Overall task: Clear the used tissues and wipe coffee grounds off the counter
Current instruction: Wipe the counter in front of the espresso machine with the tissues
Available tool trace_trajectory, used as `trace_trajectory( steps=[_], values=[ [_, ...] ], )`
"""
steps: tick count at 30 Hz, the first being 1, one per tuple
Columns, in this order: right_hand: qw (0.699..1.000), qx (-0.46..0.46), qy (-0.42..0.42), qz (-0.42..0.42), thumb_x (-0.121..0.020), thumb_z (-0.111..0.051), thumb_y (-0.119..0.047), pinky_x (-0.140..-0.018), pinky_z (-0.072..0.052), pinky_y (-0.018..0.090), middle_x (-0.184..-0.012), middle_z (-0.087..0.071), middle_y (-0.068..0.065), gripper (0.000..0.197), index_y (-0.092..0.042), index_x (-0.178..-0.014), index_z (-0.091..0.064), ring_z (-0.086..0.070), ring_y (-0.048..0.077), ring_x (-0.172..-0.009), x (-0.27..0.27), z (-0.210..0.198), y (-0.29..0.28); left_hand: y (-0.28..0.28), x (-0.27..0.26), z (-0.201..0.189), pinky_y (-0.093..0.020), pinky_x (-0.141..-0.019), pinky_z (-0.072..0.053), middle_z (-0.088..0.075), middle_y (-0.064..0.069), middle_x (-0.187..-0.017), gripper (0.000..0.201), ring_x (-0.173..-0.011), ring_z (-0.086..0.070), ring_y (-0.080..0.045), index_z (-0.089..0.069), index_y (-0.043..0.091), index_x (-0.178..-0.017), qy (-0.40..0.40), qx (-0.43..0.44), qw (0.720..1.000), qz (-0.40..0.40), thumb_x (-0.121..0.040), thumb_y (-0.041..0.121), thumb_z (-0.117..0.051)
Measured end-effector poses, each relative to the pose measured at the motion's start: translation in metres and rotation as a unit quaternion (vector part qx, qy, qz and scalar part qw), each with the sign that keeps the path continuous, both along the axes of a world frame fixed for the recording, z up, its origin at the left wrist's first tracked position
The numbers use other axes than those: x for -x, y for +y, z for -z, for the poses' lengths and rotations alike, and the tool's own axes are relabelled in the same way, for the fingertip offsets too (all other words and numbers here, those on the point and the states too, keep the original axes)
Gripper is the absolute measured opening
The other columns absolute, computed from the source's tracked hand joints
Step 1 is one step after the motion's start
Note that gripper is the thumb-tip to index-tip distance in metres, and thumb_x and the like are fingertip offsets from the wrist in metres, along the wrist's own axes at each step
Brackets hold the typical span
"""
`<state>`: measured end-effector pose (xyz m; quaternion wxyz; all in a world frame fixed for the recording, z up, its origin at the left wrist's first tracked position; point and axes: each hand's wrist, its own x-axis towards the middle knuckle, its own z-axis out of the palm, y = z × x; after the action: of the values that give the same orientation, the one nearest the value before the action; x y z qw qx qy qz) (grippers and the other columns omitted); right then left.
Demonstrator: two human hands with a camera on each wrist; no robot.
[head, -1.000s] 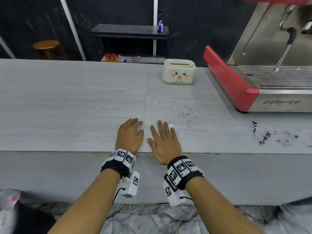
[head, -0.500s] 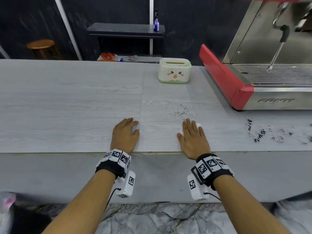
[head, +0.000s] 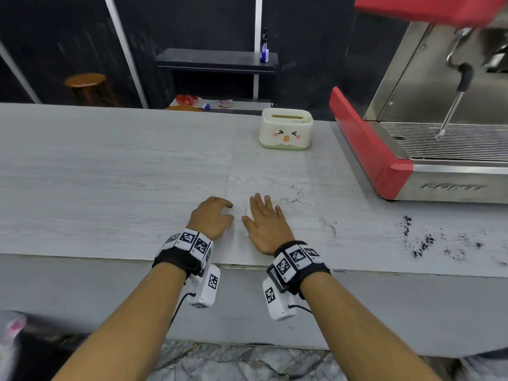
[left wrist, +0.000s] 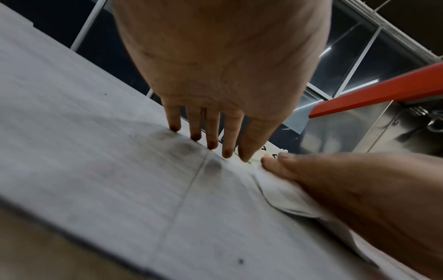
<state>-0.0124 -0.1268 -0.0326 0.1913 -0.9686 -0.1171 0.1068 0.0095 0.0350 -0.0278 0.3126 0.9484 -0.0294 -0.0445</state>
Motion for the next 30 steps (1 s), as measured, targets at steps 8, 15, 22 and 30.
trace_trajectory(
  steps=[8, 15, 22, 30],
  values=[
    [0.997, 0.065, 0.018, -0.023, -0.101, -0.021, -0.040, -0.120, 0.010, 0.041, -0.161, 0.014, 0.002, 0.061, -0.019, -0.153, 0.003, 0.015, 0.020, -0.148, -0.013, 0.013, -0.013, 0.000, -0.005, 0.001, -0.031, -0.110, -0.025, -0.035, -0.002, -0.149, 0.049, -0.135, -0.034, -0.019, -0.048, 0.021, -0.134, 0.017, -0.057, 0.998, 0.016, -0.086, 0.026, -0.059],
    [0.997, 0.080, 0.012, 0.018, -0.101, -0.019, -0.041, -0.120, 0.009, 0.040, -0.161, 0.015, 0.002, 0.063, -0.015, -0.153, 0.006, 0.015, 0.019, -0.148, -0.018, 0.016, -0.052, -0.002, -0.004, 0.002, -0.031, -0.109, -0.027, -0.036, 0.001, -0.148, 0.050, -0.134, -0.034, -0.020, -0.049, 0.025, -0.133, 0.004, -0.065, 0.998, 0.004, -0.084, 0.029, -0.061],
    [0.991, 0.100, 0.019, 0.082, -0.102, -0.017, -0.040, -0.120, 0.009, 0.039, -0.161, 0.014, 0.002, 0.062, -0.014, -0.153, 0.006, 0.014, 0.019, -0.148, -0.014, 0.015, -0.101, -0.003, -0.005, -0.001, -0.034, -0.104, -0.032, -0.041, 0.002, -0.142, 0.046, -0.129, -0.038, -0.021, -0.052, 0.026, -0.129, -0.008, -0.081, 0.997, 0.000, -0.084, 0.031, -0.060],
    [0.987, 0.103, 0.025, 0.124, -0.102, -0.017, -0.040, -0.120, 0.006, 0.041, -0.161, 0.013, 0.003, 0.063, -0.012, -0.152, 0.006, 0.013, 0.021, -0.148, -0.016, 0.002, -0.123, 0.000, -0.017, -0.008, -0.037, -0.105, -0.033, -0.042, -0.001, -0.140, 0.043, -0.128, -0.039, -0.022, -0.053, 0.025, -0.125, 0.039, -0.064, 0.997, 0.013, -0.083, 0.033, -0.061]
  ],
)
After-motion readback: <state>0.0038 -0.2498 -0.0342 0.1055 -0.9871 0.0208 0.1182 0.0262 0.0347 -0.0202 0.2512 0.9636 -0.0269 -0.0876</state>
